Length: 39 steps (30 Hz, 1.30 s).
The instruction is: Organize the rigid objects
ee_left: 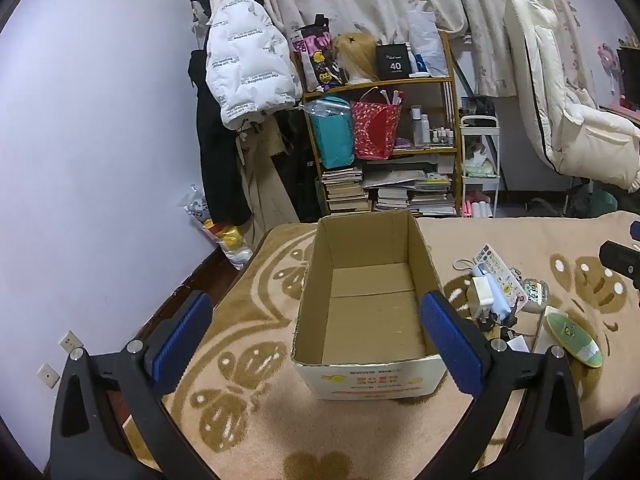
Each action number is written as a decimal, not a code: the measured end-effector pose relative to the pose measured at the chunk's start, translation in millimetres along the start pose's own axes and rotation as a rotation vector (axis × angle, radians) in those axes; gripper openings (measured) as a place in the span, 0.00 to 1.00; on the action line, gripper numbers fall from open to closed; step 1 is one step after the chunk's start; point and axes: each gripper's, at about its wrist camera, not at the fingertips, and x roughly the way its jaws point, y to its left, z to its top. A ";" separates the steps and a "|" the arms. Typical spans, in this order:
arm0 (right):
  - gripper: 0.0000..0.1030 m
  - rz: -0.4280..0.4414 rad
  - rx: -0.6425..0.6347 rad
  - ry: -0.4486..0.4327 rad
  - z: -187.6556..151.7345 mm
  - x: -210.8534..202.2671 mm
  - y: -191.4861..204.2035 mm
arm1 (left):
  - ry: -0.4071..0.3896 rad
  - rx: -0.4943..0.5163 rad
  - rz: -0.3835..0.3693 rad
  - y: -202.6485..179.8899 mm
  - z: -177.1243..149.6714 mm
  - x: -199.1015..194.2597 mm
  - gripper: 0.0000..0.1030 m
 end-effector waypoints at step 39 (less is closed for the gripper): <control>1.00 0.000 -0.001 0.010 -6.2 5.8 -2.5 | 0.038 -0.005 -0.019 5.6 -3.5 11.0 1.00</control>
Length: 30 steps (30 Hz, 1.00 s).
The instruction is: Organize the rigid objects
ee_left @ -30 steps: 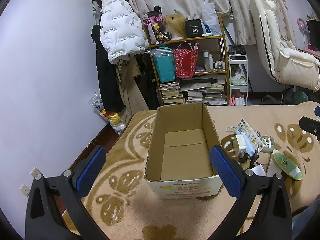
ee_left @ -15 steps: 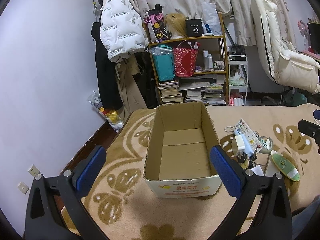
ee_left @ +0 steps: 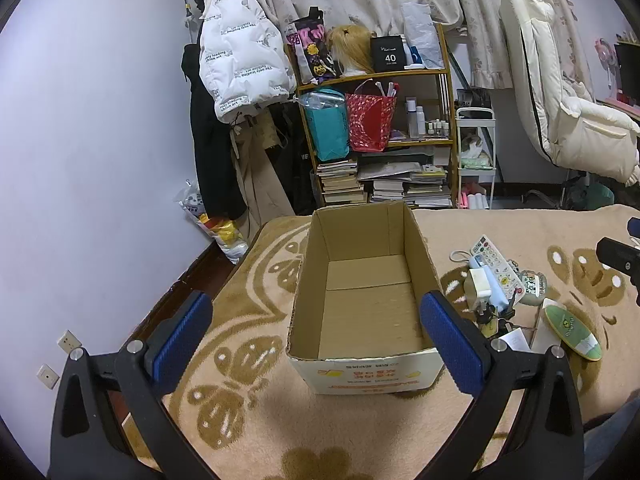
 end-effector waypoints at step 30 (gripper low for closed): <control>1.00 -0.002 -0.001 0.003 -4.9 2.4 -0.9 | 0.002 0.008 -0.003 0.7 -0.2 -0.1 1.00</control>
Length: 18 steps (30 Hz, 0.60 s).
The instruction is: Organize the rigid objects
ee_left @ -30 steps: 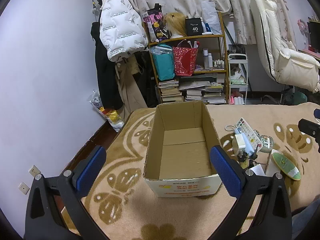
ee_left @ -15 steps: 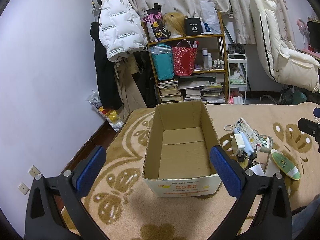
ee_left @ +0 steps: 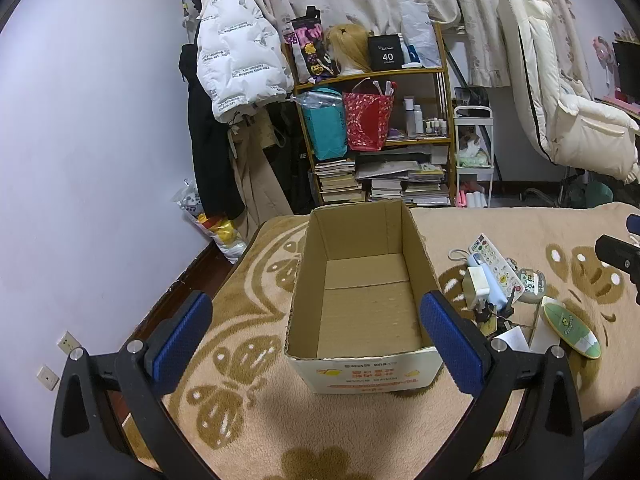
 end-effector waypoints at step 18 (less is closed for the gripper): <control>1.00 -0.003 0.004 -0.006 -3.0 3.3 -0.8 | 0.001 0.000 0.003 -1.2 0.2 -0.1 1.00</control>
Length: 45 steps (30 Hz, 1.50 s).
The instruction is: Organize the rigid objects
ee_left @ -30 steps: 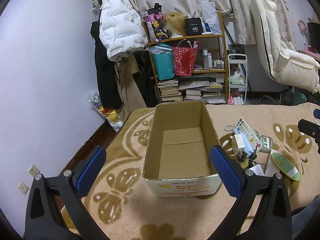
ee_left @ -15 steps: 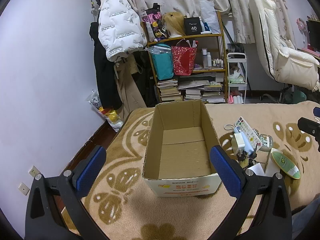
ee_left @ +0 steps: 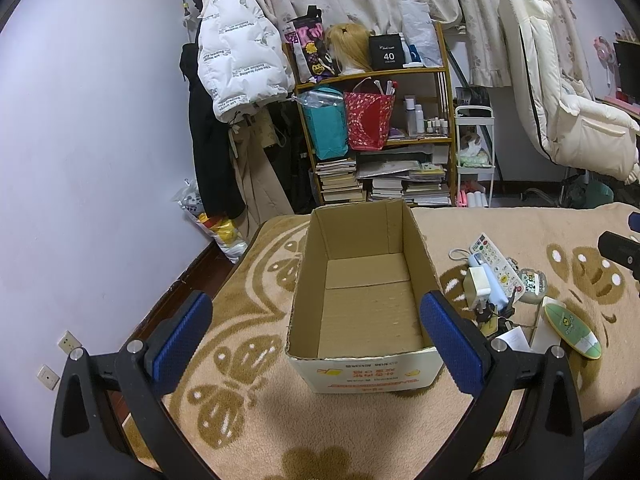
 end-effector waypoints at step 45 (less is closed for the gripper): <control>1.00 -0.045 0.008 0.346 -21.5 89.0 -45.9 | 0.273 -0.098 0.002 28.8 0.1 137.8 1.00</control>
